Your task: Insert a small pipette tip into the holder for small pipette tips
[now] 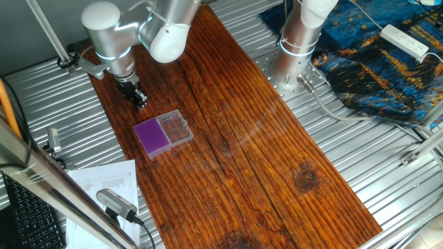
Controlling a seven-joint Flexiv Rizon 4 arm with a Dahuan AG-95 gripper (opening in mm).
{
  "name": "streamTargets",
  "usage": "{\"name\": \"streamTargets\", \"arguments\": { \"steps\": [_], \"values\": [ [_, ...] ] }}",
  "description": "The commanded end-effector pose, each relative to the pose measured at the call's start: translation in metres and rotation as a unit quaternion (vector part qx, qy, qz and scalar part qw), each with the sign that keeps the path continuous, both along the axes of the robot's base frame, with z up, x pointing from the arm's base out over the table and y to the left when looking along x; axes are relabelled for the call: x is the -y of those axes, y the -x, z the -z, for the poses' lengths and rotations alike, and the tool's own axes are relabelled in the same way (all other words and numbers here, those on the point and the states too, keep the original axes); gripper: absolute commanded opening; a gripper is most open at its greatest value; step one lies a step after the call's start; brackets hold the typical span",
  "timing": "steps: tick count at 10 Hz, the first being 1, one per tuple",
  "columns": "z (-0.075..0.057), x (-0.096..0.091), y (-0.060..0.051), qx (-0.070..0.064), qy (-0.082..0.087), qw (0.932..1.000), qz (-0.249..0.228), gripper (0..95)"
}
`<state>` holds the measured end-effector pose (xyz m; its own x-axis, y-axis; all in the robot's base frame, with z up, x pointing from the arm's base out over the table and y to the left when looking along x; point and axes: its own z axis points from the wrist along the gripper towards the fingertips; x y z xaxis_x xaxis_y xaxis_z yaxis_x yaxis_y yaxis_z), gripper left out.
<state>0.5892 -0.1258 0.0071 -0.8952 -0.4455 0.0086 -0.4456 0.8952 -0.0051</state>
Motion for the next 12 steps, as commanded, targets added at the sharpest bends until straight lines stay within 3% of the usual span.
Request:
{"name": "streamTargets", "arguments": {
  "steps": [1,4,6,9,12],
  "values": [
    [0.001,-0.001,0.0,0.0,0.001,1.0,-0.001,0.0],
    [-0.002,-0.001,-0.001,-0.003,0.0,1.0,0.003,0.0],
    [-0.014,-0.001,-0.002,0.0,0.002,1.0,-0.001,0.0],
    [-0.035,-0.003,-0.003,0.014,-0.007,0.9994,-0.032,0.0],
    [-0.076,-0.024,-0.017,0.023,-0.007,0.9949,-0.098,0.0]
  ]
}}
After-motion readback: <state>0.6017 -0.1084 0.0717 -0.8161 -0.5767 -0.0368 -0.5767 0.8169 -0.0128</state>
